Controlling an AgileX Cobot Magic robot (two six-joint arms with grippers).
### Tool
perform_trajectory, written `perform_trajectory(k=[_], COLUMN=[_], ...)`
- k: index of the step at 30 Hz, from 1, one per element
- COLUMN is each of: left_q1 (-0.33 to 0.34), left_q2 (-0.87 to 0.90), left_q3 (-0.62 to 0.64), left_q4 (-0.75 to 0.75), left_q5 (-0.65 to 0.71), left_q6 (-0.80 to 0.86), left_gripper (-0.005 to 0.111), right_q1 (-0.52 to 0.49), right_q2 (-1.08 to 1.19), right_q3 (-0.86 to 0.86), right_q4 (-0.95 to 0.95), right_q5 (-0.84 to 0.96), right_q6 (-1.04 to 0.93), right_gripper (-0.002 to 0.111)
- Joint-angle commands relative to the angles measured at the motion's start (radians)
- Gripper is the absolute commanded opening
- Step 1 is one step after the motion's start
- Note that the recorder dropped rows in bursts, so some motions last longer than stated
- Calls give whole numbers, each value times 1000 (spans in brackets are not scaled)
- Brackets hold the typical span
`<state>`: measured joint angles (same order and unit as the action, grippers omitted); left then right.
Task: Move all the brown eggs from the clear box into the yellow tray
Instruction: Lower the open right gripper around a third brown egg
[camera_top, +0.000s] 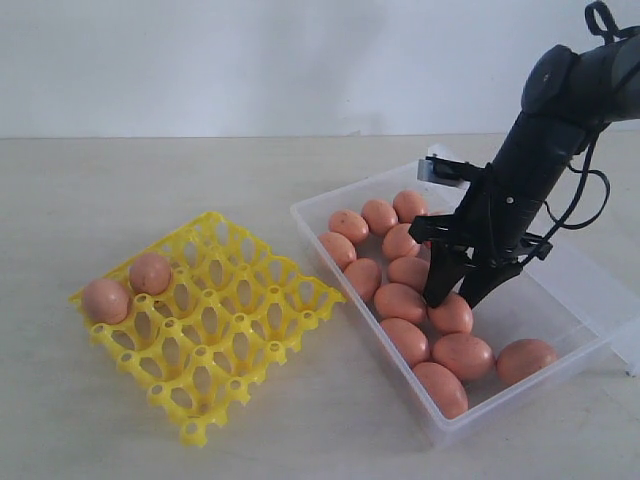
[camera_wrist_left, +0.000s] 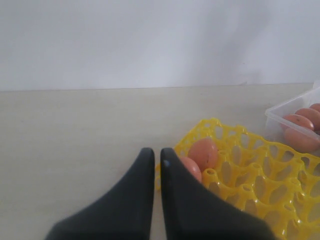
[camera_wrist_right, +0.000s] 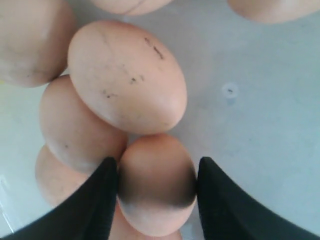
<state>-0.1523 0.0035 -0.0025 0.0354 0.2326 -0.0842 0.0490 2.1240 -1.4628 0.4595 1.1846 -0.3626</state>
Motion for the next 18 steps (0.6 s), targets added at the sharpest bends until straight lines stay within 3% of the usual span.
perform_trajectory(k=[1, 18], left_q1=[2, 2], left_q2=[-3, -3], left_q3=[3, 3], left_q4=[-1, -1], left_q5=[-7, -7], left_q6=[-2, -2], left_gripper=[4, 4], right_q1=[-6, -6], right_q2=[4, -13], right_q3=[-3, -5], right_q4=[9, 10], right_q5=[15, 8], right_q6=[-2, 10], right_gripper=[28, 28])
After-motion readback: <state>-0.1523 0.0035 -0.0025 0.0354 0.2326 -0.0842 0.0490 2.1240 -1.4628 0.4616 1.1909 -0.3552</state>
